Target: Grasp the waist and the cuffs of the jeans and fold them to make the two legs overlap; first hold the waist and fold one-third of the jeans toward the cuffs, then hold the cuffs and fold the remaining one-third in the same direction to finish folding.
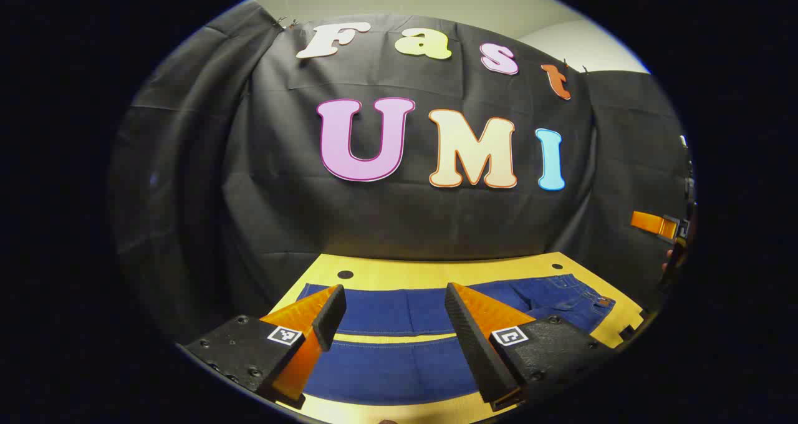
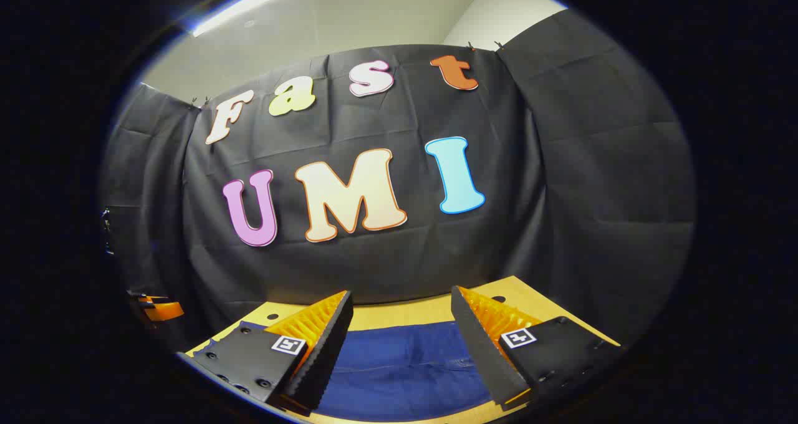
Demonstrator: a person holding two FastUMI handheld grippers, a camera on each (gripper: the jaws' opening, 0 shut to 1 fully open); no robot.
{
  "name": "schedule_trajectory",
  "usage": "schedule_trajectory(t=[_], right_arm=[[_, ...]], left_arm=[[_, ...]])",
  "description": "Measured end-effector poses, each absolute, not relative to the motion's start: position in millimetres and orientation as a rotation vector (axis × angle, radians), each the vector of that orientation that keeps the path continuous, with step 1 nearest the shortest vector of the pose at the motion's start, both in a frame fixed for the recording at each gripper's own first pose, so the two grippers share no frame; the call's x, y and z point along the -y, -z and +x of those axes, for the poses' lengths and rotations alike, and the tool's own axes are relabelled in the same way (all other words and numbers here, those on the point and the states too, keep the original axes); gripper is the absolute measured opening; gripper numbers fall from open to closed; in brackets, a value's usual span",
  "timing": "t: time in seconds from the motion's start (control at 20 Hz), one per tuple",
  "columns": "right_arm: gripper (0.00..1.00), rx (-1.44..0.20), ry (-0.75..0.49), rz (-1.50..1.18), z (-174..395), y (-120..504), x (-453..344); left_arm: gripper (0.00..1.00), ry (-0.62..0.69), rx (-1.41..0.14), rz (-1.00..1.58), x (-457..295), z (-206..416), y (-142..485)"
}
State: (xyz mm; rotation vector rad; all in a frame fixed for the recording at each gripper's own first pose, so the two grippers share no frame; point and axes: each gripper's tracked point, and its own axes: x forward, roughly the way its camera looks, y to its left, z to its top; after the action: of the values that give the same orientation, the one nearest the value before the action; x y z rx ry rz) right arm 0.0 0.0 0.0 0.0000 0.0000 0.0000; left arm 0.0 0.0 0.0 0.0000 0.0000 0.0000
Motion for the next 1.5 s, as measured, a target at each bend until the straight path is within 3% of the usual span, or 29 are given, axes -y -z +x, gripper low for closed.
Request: schedule_trajectory(t=[0.8, 1.25, 1.35, 1.4, 1.5], right_arm=[[0.97, -0.061, -0.044, -0.083, -7.6, 7.8, -0.6], [0.98, -0.161, -0.103, -0.159, -19.8, 36.4, -23.0], [0.93, -0.186, -0.123, -0.17, -30.3, 42.2, -25.9], [0.98, -0.197, -0.129, -0.177, -33.4, 45.6, -25.4], [0.98, -0.215, -0.137, -0.188, -38.7, 51.9, -28.2]], left_arm=[[0.92, -0.072, -0.074, -0.124, -46.1, -18.3, 47.5], [0.95, 0.015, -0.347, -0.082, -95.5, -47.6, 157.8], [0.92, 0.04, -0.394, -0.038, -111.3, -51.0, 171.7], [0.95, 0.066, -0.422, -0.018, -116.7, -51.4, 179.1], [0.95, 0.124, -0.509, 0.022, -123.8, -52.9, 196.5]])
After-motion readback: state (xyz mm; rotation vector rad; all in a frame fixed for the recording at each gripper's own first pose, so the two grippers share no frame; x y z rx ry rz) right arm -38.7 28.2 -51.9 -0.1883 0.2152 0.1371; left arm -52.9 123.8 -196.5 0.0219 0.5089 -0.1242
